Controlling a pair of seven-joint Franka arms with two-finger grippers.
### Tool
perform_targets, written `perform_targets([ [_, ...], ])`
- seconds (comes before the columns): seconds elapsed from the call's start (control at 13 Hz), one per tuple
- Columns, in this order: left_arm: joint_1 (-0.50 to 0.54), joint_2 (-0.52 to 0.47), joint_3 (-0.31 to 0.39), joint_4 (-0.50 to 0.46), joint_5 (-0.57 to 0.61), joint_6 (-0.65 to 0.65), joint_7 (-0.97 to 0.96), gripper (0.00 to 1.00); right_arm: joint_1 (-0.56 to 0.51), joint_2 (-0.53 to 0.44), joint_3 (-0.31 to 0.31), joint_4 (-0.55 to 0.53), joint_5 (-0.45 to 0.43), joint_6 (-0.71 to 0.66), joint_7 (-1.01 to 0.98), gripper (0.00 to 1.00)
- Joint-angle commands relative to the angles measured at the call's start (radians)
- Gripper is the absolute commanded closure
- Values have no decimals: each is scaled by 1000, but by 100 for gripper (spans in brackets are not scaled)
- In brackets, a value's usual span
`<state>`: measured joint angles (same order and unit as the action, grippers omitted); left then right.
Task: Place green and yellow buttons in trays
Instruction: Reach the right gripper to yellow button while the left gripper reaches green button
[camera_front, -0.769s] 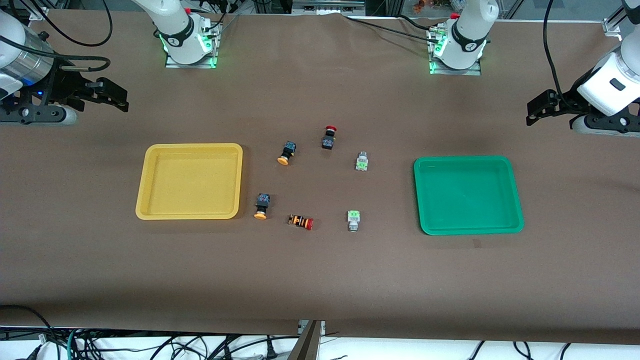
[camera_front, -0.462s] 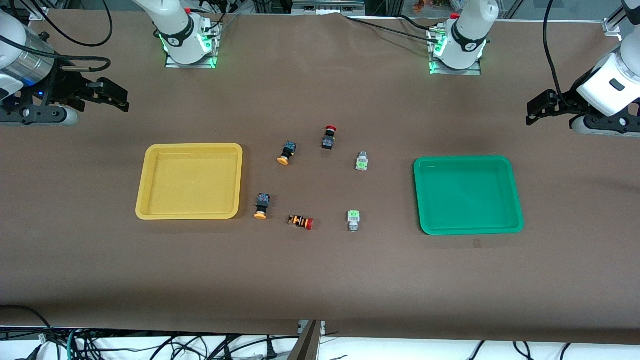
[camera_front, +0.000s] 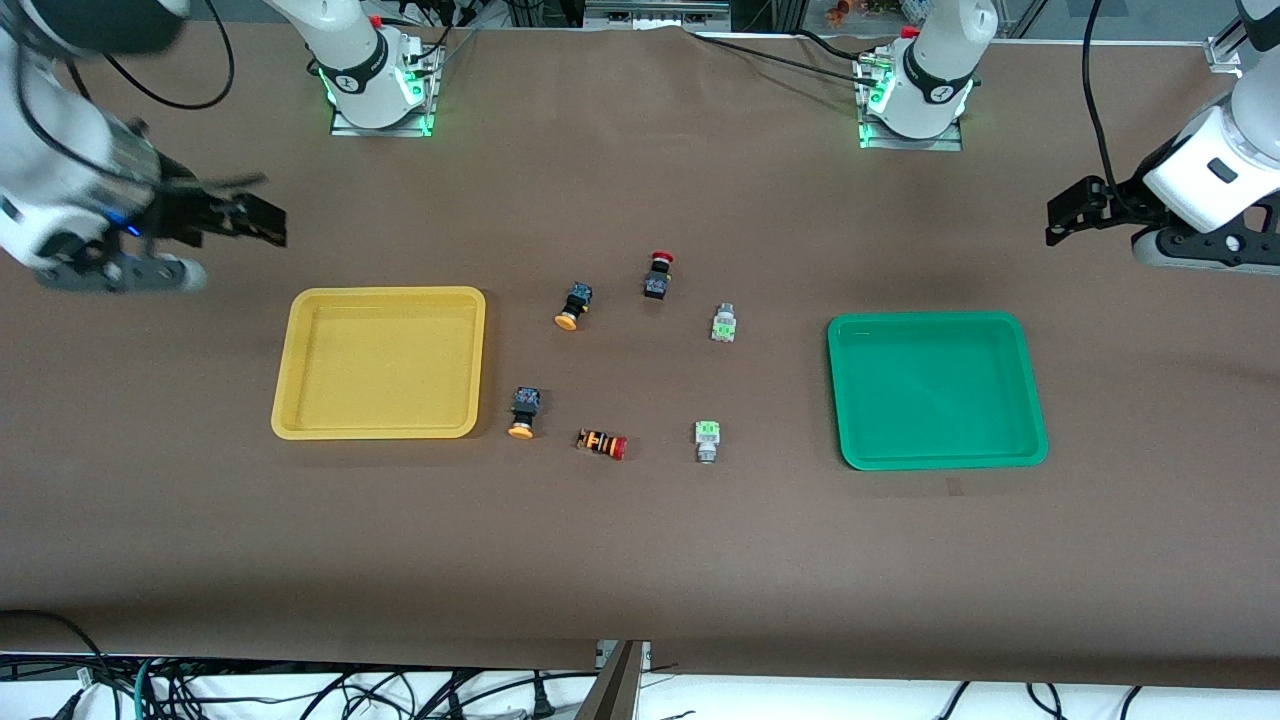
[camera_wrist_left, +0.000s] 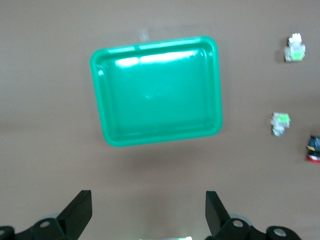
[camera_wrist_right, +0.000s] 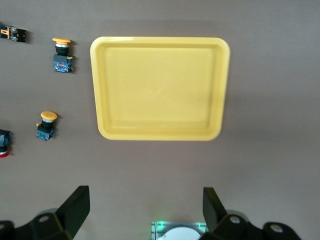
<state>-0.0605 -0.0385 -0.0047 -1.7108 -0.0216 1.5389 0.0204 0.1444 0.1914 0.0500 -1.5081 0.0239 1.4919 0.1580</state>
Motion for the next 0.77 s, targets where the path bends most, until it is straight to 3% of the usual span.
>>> perform_targets([
  [0.0, -12, 58, -58, -3, -23, -65, -5, 0, 96, 139, 1, 12, 30, 120, 84, 0],
  [0.15, -13, 168, -141, 3, -30, -33, -49, 0, 163, 244, 2, 8, 39, 235, 288, 0],
  [0.38, -18, 329, -230, -6, -106, 182, -158, 0, 292, 356, 2, 3, 45, 336, 456, 0],
  [0.62, -86, 445, -284, -42, -107, 424, -327, 0, 388, 387, 7, -81, 47, 457, 635, 0],
  [0.69, -134, 483, -282, -53, -103, 505, -352, 0, 380, 387, 43, -125, 47, 503, 649, 0],
])
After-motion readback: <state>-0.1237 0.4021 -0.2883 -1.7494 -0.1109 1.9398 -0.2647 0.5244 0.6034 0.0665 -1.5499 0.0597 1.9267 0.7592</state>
